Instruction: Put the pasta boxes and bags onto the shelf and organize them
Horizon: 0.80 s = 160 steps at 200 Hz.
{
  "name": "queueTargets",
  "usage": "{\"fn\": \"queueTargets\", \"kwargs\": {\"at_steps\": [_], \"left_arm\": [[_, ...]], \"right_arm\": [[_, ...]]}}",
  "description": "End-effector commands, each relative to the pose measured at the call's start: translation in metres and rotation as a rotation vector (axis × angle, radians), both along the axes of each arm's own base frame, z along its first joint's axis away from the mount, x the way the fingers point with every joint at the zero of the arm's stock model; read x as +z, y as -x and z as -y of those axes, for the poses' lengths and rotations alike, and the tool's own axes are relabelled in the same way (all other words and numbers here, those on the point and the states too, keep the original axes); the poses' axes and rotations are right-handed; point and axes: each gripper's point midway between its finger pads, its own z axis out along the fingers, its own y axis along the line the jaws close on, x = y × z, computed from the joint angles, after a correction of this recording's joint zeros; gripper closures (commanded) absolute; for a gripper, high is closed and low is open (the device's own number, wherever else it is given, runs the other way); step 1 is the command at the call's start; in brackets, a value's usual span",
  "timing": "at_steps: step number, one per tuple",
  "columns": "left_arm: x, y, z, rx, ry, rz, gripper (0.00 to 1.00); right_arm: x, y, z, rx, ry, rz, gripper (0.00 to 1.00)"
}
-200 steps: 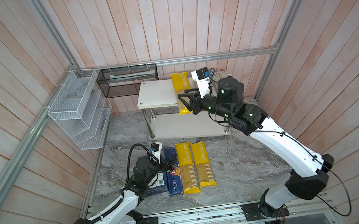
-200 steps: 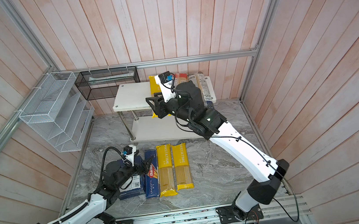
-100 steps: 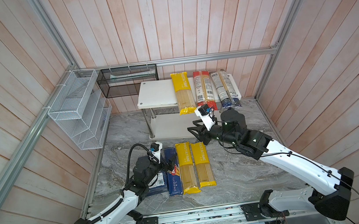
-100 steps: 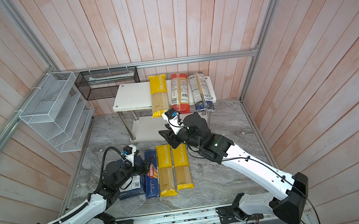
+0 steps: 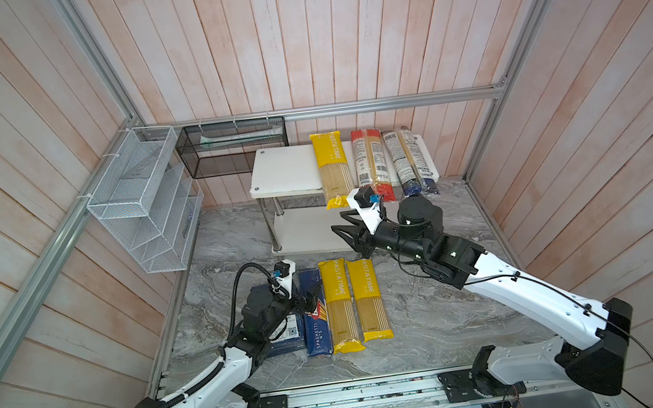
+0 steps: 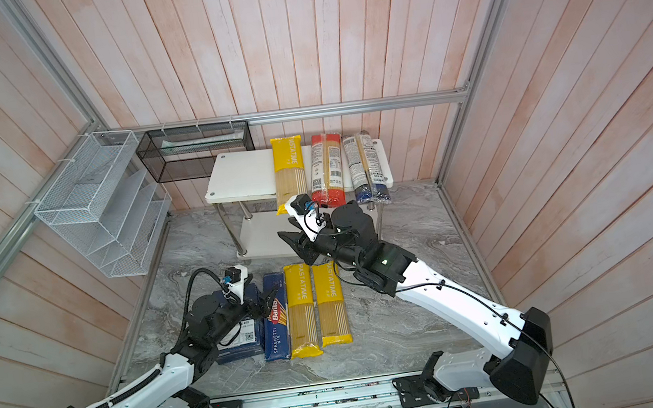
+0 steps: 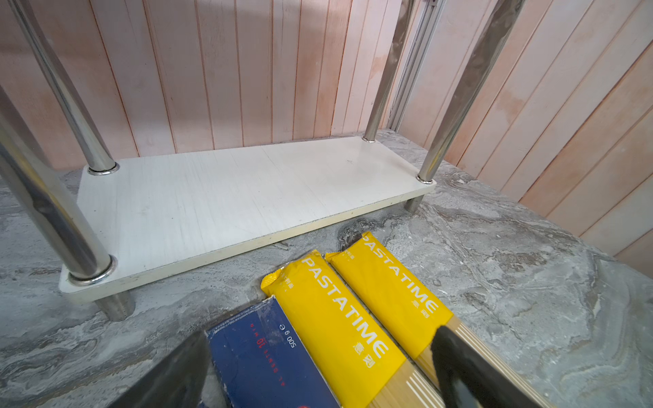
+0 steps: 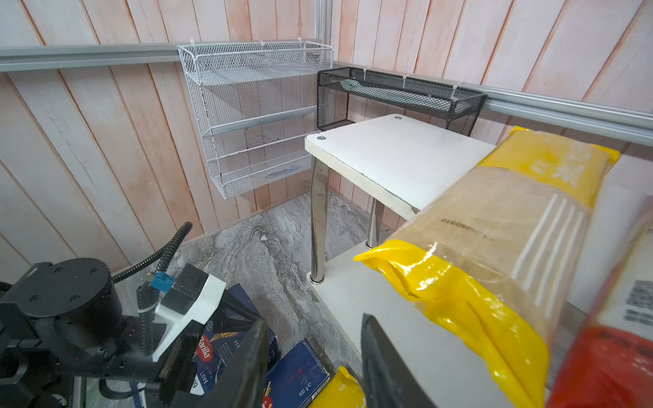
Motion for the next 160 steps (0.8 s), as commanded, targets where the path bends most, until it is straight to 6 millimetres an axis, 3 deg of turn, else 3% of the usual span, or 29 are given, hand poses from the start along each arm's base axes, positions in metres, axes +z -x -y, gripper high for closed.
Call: {"fn": "queueTargets", "kwargs": {"at_steps": [1, 160], "left_arm": [[0.004, 0.002, 0.003, -0.021, 0.001, 0.026, 0.00], [0.007, 0.003, 0.000, -0.005, 0.002, 0.029, 0.00]], "right_arm": [[0.017, 0.001, -0.009, 0.035, -0.010, 0.043, 0.58], [0.020, -0.017, -0.026, 0.024, -0.054, 0.053, 0.57]]}}
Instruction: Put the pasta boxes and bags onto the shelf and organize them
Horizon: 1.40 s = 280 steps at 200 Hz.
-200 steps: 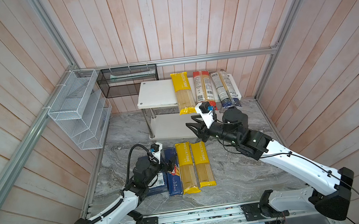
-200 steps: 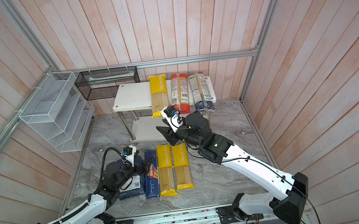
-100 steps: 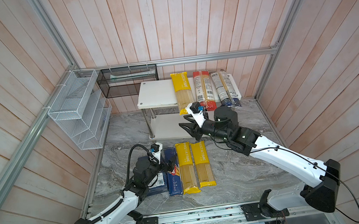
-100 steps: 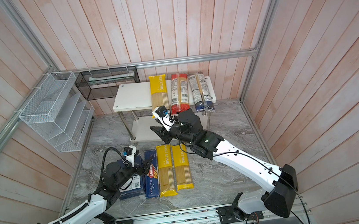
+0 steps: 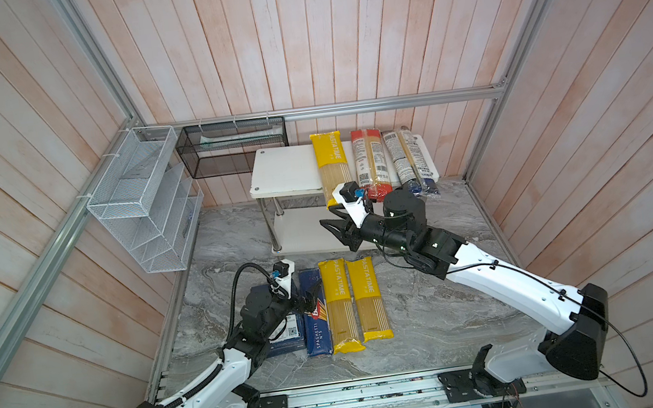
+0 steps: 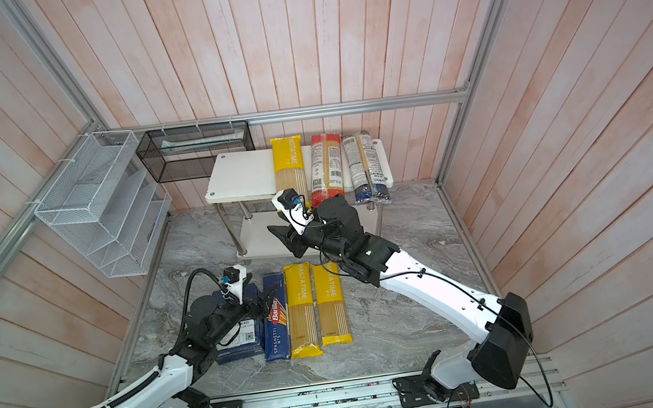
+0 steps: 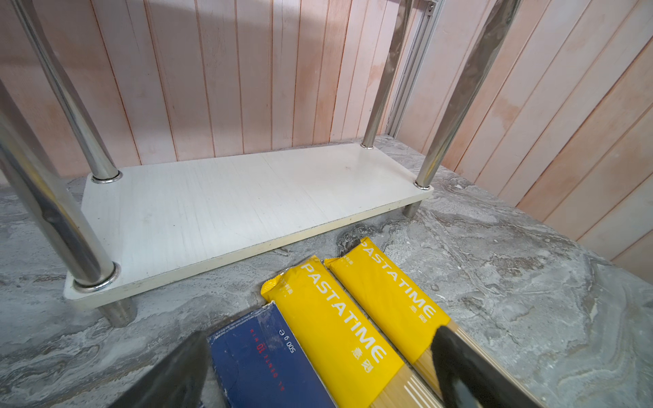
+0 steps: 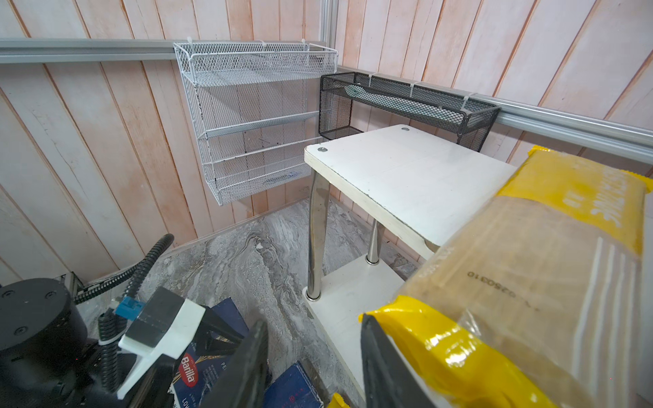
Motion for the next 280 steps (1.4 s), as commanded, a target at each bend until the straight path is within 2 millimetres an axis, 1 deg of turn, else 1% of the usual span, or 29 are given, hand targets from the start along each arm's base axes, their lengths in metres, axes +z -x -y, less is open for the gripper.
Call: {"fn": "queueTargets", "kwargs": {"at_steps": [1, 61, 96, 208, 247, 264, 280], "left_arm": [[0.001, 0.002, 0.001, -0.006, -0.007, 0.013, 0.00], [0.003, 0.002, 0.000, -0.002, -0.003, 0.019, 0.00], [0.003, 0.002, 0.000, -0.001, -0.003, 0.017, 0.00], [0.002, 0.001, -0.001, 0.003, -0.007, 0.015, 0.00], [0.001, 0.000, 0.000, 0.004, -0.007, 0.012, 0.00], [0.000, 0.000, 0.000, 0.005, -0.008, 0.009, 0.00], [0.001, 0.000, -0.001, 0.008, -0.007, 0.011, 0.00]], "right_arm": [[0.016, 0.001, -0.006, 0.015, -0.050, 0.020, 0.57], [0.011, -0.007, -0.005, -0.019, -0.056, 0.014, 0.58], [0.009, -0.008, -0.011, -0.008, -0.055, 0.007, 0.58], [0.008, -0.014, -0.018, -0.022, -0.035, 0.023, 0.58], [0.010, -0.008, -0.019, -0.015, -0.014, 0.025, 0.57], [0.010, 0.000, -0.019, -0.013, 0.007, 0.028, 0.56], [0.008, 0.012, -0.018, -0.004, 0.030, 0.021, 0.54]]}}
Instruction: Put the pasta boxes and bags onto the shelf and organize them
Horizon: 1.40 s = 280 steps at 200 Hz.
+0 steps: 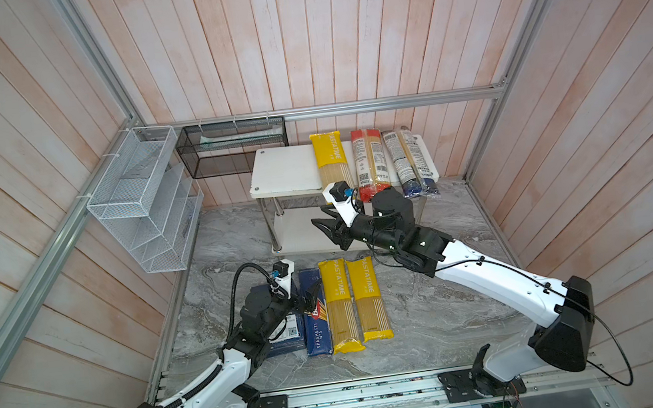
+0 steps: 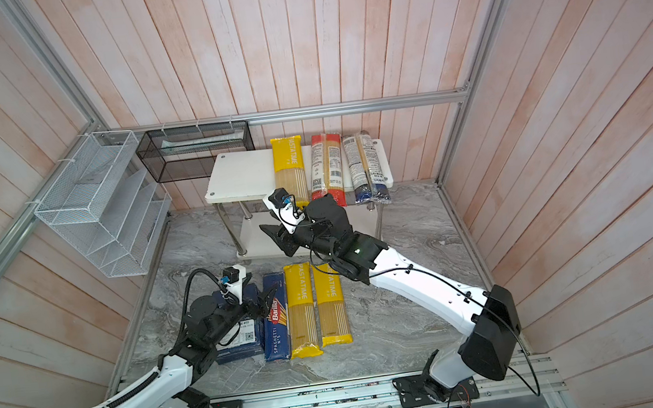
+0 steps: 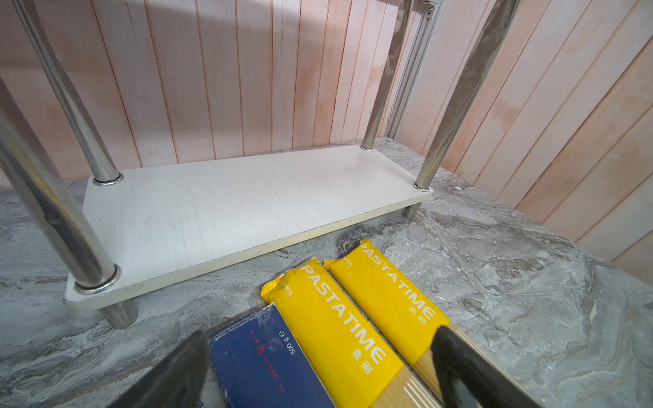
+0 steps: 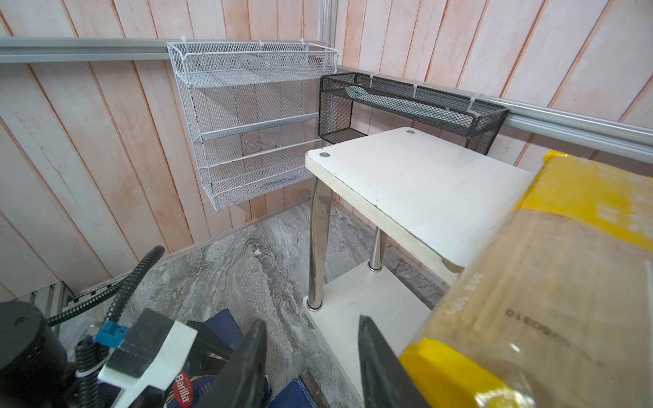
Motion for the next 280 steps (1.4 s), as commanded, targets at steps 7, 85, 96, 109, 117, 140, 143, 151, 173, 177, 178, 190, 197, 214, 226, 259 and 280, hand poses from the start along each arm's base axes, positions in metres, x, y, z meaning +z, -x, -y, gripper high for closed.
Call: {"fn": "queueTargets", "kwargs": {"at_steps": [7, 85, 96, 109, 117, 140, 143, 151, 173, 177, 178, 190, 197, 214, 226, 259, 280], "left_arm": [[-0.002, 0.000, 0.000, 0.006, -0.010, 0.005, 0.00], [-0.004, -0.003, -0.001, 0.014, -0.012, -0.006, 0.00], [-0.002, -0.001, 0.000, 0.009, -0.002, 0.002, 0.00], [-0.001, 0.001, -0.001, 0.009, 0.008, 0.007, 0.00], [0.000, 0.001, -0.001, 0.010, 0.009, 0.008, 0.00], [0.000, 0.001, -0.002, 0.012, 0.010, 0.008, 0.00], [0.000, 0.001, -0.002, 0.011, 0.011, 0.009, 0.00], [0.000, 0.001, -0.001, 0.010, 0.012, 0.008, 0.00], [-0.001, 0.001, -0.001, 0.011, 0.004, 0.003, 0.00], [-0.001, 0.000, -0.001, 0.013, 0.004, 0.004, 0.00], [-0.001, 0.000, -0.002, 0.013, 0.003, 0.004, 0.00], [-0.001, 0.001, -0.002, 0.014, 0.002, 0.004, 0.00], [0.000, 0.001, -0.002, 0.014, 0.006, 0.007, 0.00], [0.000, 0.001, -0.002, 0.012, 0.009, 0.009, 0.00], [-0.001, 0.001, -0.001, 0.009, 0.008, 0.005, 0.00], [-0.002, 0.001, 0.000, 0.007, 0.006, 0.001, 0.00], [-0.002, 0.000, -0.001, 0.008, 0.006, 0.003, 0.00]], "right_arm": [[0.011, 0.021, 0.003, 0.007, 0.030, 0.014, 0.53], [-0.002, 0.056, 0.043, -0.041, 0.037, -0.074, 0.50], [-0.006, 0.059, 0.051, -0.063, 0.048, -0.093, 0.50], [-0.011, 0.062, 0.059, -0.088, 0.060, -0.120, 0.50], [-0.015, 0.065, 0.063, -0.094, 0.064, -0.135, 0.50], [-0.031, 0.071, 0.077, -0.130, 0.060, -0.177, 0.50], [-0.034, 0.071, 0.078, -0.135, 0.061, -0.183, 0.50], [-0.037, 0.074, 0.084, -0.148, 0.052, -0.195, 0.50], [-0.053, 0.078, 0.100, -0.191, 0.047, -0.232, 0.50], [-0.055, 0.078, 0.103, -0.200, 0.046, -0.235, 0.50], [-0.056, 0.078, 0.104, -0.204, 0.047, -0.236, 0.50], [-0.066, 0.078, 0.114, -0.241, 0.052, -0.250, 0.50], [-0.070, 0.079, 0.119, -0.259, 0.052, -0.260, 0.50], [-0.071, 0.080, 0.126, -0.284, 0.031, -0.275, 0.50], [-0.067, 0.080, 0.124, -0.274, 0.015, -0.266, 0.50], [-0.043, 0.080, 0.097, -0.167, -0.004, -0.204, 0.50], [-0.028, 0.075, 0.078, -0.117, 0.001, -0.162, 0.50]]}}
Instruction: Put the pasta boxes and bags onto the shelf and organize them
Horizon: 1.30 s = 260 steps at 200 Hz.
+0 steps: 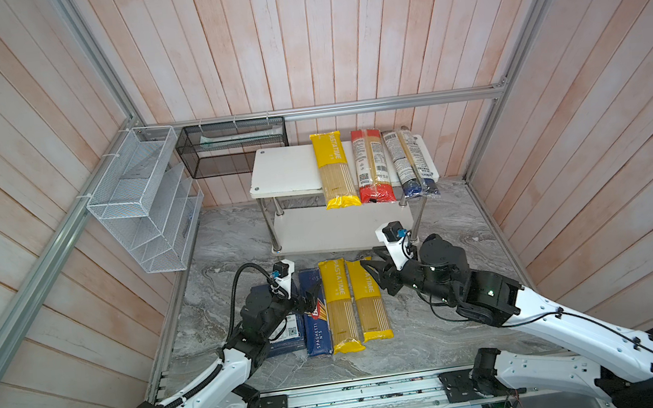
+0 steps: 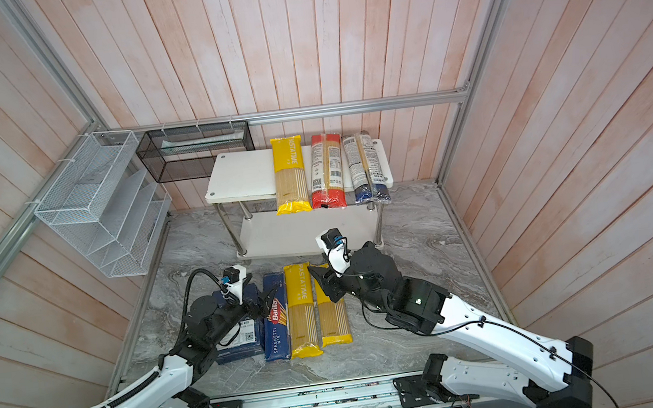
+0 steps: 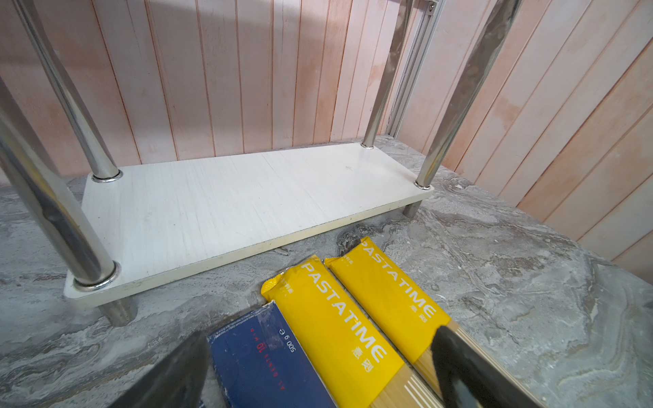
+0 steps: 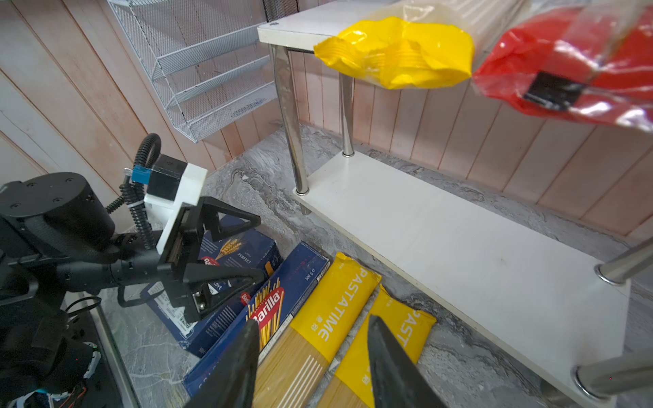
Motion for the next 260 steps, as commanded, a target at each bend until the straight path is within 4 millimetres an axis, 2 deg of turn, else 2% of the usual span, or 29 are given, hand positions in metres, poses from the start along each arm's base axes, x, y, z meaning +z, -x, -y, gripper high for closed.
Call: {"fn": "queueTargets", "kwargs": {"at_steps": [1, 44, 71, 126, 187, 260], "left_arm": [[0.001, 0.001, 0.000, 0.006, 0.006, 0.009, 0.00], [0.000, 0.000, -0.001, 0.007, 0.005, 0.007, 0.00], [0.000, 0.001, -0.001, 0.008, 0.005, 0.006, 0.00], [0.002, 0.001, -0.001, 0.007, 0.006, 0.012, 0.00], [0.003, 0.001, -0.001, 0.006, 0.007, 0.011, 0.00], [0.004, 0.002, -0.001, 0.007, 0.009, 0.014, 0.00]], "right_arm": [[0.033, -0.001, -0.024, 0.082, -0.040, 0.078, 0.51], [0.050, -0.016, -0.053, 0.126, -0.002, 0.173, 0.50], [0.060, -0.019, -0.063, 0.151, -0.002, 0.224, 0.50], [0.078, -0.025, -0.069, 0.152, -0.011, 0.301, 0.50], [0.076, -0.033, -0.080, 0.155, 0.003, 0.305, 0.50], [0.077, -0.043, -0.078, 0.133, -0.001, 0.309, 0.50]]}}
